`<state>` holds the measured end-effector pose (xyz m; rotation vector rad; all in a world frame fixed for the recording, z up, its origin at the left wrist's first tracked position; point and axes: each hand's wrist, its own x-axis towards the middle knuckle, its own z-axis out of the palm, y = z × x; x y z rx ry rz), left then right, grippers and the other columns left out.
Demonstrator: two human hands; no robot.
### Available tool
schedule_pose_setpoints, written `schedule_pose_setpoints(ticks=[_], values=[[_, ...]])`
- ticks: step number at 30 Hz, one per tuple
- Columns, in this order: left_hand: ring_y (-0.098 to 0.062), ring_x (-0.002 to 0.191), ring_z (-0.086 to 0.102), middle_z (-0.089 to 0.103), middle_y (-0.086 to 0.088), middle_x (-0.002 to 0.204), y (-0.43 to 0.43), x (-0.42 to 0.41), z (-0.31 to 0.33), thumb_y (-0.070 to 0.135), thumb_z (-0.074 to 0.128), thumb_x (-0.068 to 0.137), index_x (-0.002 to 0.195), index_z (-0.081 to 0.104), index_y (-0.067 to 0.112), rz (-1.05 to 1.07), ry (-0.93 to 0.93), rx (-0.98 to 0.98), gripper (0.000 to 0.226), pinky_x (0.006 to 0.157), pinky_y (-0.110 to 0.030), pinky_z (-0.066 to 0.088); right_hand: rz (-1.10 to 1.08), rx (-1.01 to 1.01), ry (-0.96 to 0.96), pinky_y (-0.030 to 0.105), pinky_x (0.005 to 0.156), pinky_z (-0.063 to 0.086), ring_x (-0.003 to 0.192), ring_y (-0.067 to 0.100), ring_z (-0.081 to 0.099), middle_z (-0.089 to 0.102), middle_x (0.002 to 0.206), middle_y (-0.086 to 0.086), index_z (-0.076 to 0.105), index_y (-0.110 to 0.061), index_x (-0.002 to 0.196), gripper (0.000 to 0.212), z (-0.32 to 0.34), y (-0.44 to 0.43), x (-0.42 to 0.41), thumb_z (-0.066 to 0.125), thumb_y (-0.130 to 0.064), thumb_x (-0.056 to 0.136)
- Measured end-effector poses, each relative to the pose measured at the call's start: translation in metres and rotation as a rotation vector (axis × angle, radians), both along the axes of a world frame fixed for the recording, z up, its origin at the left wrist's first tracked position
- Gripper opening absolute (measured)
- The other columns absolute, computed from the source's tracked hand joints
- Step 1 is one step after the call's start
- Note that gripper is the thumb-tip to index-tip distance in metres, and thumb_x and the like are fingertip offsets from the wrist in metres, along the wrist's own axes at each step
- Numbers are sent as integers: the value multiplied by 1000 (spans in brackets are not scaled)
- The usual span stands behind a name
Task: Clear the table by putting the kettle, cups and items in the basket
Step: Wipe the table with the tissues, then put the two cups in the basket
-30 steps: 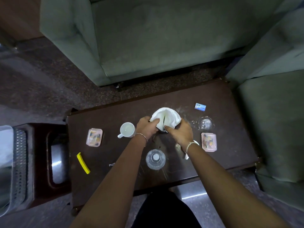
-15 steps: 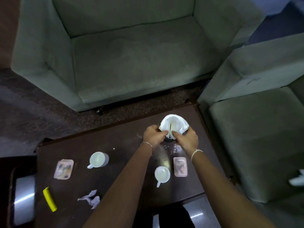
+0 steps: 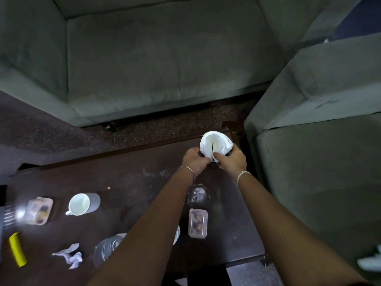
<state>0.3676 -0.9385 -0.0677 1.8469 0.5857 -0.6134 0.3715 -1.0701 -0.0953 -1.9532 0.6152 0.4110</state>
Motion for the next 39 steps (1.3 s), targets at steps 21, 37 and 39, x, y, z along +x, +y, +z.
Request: schedule_pose_setpoints(ticks=[21,37,39], values=[[-31,97,67,72,-15,99,9,-37,12,15,57,61,106,68,10,-33,4,-51,47,91,-47,53,31,-77,-149,32,106,43,126,17,52,57,135,1,43,-29,139,83,1,-1,-42,81,-38,66],[-18,111,63,67,-7,120,170,-226,43,8,70,78,118,61,7,85,-219,156,41,98,-26,47,127,-30,-248,32,92,52,98,15,64,56,128,0,45,-20,136,76,54,144,-210,81,-18,69],[-23,113,62,67,-8,119,195,-255,39,14,72,76,119,62,9,12,-236,250,44,100,-34,47,217,-43,-236,29,90,51,94,12,62,58,128,-1,44,-19,138,77,47,169,-232,80,-17,69]])
